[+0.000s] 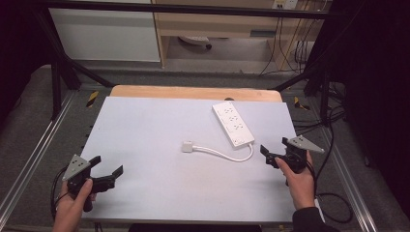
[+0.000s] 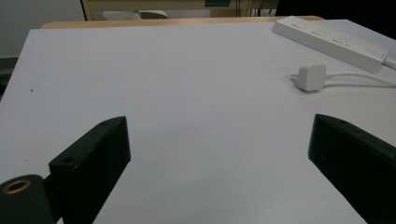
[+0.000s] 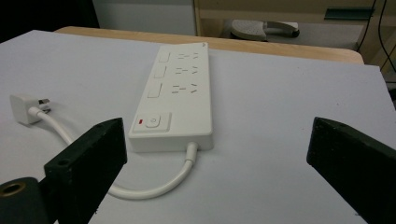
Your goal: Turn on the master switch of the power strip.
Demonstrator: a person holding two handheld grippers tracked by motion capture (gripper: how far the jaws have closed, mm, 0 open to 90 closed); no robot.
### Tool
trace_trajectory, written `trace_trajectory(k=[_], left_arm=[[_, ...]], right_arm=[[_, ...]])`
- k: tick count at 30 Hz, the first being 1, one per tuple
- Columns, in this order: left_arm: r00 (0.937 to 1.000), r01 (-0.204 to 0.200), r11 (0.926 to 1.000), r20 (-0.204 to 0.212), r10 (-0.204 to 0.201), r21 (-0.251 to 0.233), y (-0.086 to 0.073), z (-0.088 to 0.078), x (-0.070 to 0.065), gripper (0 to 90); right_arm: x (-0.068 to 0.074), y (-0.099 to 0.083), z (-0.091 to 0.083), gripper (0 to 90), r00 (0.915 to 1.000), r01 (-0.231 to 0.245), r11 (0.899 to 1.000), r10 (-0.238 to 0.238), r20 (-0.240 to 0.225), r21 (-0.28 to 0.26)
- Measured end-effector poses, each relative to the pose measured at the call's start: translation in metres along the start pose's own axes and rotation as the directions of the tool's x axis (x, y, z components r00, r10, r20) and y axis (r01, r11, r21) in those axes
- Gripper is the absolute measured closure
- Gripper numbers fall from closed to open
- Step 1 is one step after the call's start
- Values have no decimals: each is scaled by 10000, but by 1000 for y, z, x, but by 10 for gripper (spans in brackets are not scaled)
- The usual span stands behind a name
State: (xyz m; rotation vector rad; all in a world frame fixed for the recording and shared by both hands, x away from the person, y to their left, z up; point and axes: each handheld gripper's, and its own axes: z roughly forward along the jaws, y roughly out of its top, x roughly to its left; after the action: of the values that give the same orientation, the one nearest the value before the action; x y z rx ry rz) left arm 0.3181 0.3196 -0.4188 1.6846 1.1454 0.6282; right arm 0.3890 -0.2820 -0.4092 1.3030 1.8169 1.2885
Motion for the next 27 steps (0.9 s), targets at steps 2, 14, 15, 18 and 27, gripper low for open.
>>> trace_trajectory(k=[2, 14, 15, 18, 27], left_arm=[[10000, -10, 10000, 14, 10, 17, 0, 0, 0, 56], [10000, -62, 9999, 8, 62, 94, -1, 1, -1, 56], [10000, -99, 9999, -3, 100, 118, -1, 1, -1, 56], [9999, -106, 9999, 1, 106, 126, -1, 2, -1, 56], [9999, -107, 9998, -32, 108, 180, -1, 2, -1, 56]], right_arm=[[0, 1, 1, 35, 10000, 16, 10000, -16, 22, -26], [1, 19, 12, 68, 9999, 2, 9998, 0, 117, -214], [1, 21, 14, 77, 10000, -29, 9997, 31, 89, -228], [1, 25, 16, 113, 10000, 0, 9997, 1, 36, -251], [-1, 40, 23, 165, 9998, -38, 9980, 49, 181, -626]])
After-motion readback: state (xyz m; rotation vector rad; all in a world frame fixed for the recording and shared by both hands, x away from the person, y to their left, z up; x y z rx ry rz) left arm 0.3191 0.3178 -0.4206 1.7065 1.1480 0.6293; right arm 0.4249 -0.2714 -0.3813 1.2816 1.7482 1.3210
